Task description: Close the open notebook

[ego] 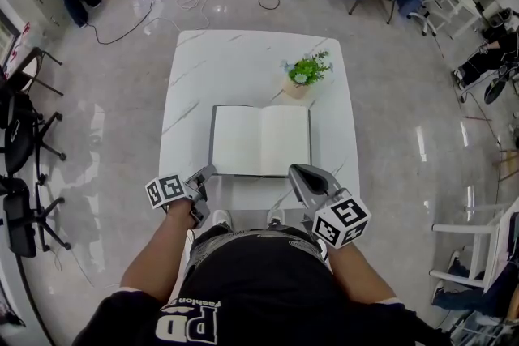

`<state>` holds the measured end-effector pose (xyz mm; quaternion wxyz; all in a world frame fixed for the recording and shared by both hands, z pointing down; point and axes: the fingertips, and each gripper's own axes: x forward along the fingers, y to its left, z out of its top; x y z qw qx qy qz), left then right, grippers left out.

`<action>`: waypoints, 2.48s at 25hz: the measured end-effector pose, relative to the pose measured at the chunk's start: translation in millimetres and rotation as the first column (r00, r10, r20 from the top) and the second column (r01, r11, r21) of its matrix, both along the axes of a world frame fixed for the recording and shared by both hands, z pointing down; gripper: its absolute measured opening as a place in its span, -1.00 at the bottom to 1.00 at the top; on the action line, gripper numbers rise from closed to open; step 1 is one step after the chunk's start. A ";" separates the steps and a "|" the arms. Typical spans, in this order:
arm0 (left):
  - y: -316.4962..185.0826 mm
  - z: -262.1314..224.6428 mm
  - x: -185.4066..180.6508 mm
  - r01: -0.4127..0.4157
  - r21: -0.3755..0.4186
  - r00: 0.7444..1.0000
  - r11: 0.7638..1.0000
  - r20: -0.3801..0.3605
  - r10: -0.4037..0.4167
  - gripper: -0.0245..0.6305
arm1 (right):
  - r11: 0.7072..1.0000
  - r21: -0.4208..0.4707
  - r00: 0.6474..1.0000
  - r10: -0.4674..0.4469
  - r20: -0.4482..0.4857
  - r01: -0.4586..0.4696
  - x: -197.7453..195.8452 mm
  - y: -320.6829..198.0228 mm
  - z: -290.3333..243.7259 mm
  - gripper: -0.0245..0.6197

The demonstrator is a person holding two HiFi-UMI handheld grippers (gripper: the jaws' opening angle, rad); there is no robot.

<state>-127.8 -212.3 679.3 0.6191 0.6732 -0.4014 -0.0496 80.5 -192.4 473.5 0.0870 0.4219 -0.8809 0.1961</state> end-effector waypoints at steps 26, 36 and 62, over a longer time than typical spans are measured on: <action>-8.6 -86.7 15.2 -0.176 0.332 0.970 0.927 0.219 0.105 -0.65 | 1.000 0.009 1.000 -0.002 0.013 0.002 4.0 2.4 -2.4 -0.92; -9.7 -139.8 56.8 -0.278 0.447 0.956 0.850 0.216 0.199 -0.67 | 1.000 0.015 1.000 0.016 0.022 -0.017 13.4 2.5 -3.9 -0.92; -6.1 -164.4 155.8 -0.392 0.482 0.919 0.784 0.167 0.358 -0.67 | 0.995 0.021 0.995 0.094 0.019 -0.095 71.2 17.3 -5.9 -0.92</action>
